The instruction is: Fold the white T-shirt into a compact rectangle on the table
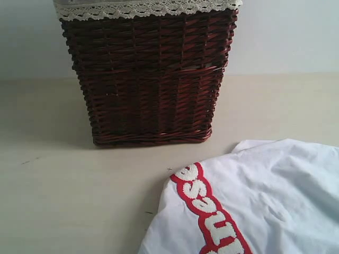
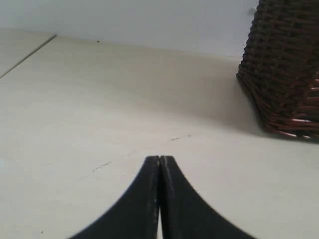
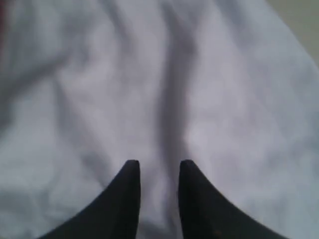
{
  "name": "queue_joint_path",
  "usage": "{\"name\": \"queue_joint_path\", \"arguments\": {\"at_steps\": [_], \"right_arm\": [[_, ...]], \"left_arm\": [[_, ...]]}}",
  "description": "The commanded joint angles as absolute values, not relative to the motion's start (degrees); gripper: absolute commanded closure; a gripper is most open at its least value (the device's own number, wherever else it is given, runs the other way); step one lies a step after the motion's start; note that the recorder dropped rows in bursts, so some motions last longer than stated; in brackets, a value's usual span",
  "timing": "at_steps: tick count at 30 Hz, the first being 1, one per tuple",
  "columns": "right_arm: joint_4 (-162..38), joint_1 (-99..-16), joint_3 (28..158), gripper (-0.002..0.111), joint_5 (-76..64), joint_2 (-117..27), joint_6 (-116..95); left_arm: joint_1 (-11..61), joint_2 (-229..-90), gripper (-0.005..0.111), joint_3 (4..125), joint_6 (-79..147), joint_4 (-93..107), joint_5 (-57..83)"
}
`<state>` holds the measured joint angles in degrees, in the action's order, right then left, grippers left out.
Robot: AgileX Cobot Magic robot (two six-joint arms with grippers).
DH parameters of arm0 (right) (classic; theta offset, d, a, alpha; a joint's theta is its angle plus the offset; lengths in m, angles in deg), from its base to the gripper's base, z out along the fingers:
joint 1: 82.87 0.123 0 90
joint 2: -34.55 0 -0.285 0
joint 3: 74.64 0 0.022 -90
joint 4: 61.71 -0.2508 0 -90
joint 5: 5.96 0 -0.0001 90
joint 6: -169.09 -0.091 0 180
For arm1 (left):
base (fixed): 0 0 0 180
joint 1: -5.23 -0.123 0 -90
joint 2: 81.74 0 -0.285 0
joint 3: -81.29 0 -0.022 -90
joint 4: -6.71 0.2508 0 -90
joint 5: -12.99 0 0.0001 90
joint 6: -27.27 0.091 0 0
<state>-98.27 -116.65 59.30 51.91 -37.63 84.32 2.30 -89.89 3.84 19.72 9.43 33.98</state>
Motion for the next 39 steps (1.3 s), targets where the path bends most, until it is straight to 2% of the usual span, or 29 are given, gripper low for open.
{"name": "queue_joint_path", "arguments": {"at_steps": [1, 7, 19, 24, 26, 31, 38, 39], "right_arm": [[-112.4, -105.2, 55.6, 0.093, 48.4, -42.2, 92.6], [-104.0, -93.1, 52.5, 0.108, 34.0, -49.3, 84.8], [-100.5, -76.6, 52.4, 0.108, 26.6, -65.7, 80.3], [-100.3, -64.0, 52.6, 0.108, 31.3, -69.7, 80.9], [-98.1, -61.8, 52.6, 0.108, 30.1, -69.8, 80.5], [-91.5, -61.2, 52.6, 0.108, 35.5, -68.1, 76.3], [-91.4, -61.8, 52.6, 0.108, 12.5, -51.0, 72.9], [-91.4, -63.7, 52.6, 0.108, 2.9, -48.1, 69.0]], "left_arm": [[2.5, -89.5, 0.107, 4.1, 19.6, 9.4, 33.2], [2.5, -89.5, 0.107, 4.1, 19.6, 9.4, 33.2], [2.5, -89.5, 0.107, 4.1, 19.6, 9.4, 33.2], [2.5, -89.5, 0.107, 4.1, 19.6, 9.4, 33.2], [2.5, -89.5, 0.107, 4.1, 19.6, 9.4, 33.2], [2.5, -89.5, 0.107, 4.1, 19.7, 9.4, 33.2], [2.5, -89.5, 0.107, 4.1, 19.6, 9.4, 33.2], [2.5, -89.5, 0.107, 4.1, 19.6, 9.4, 33.2]]}}
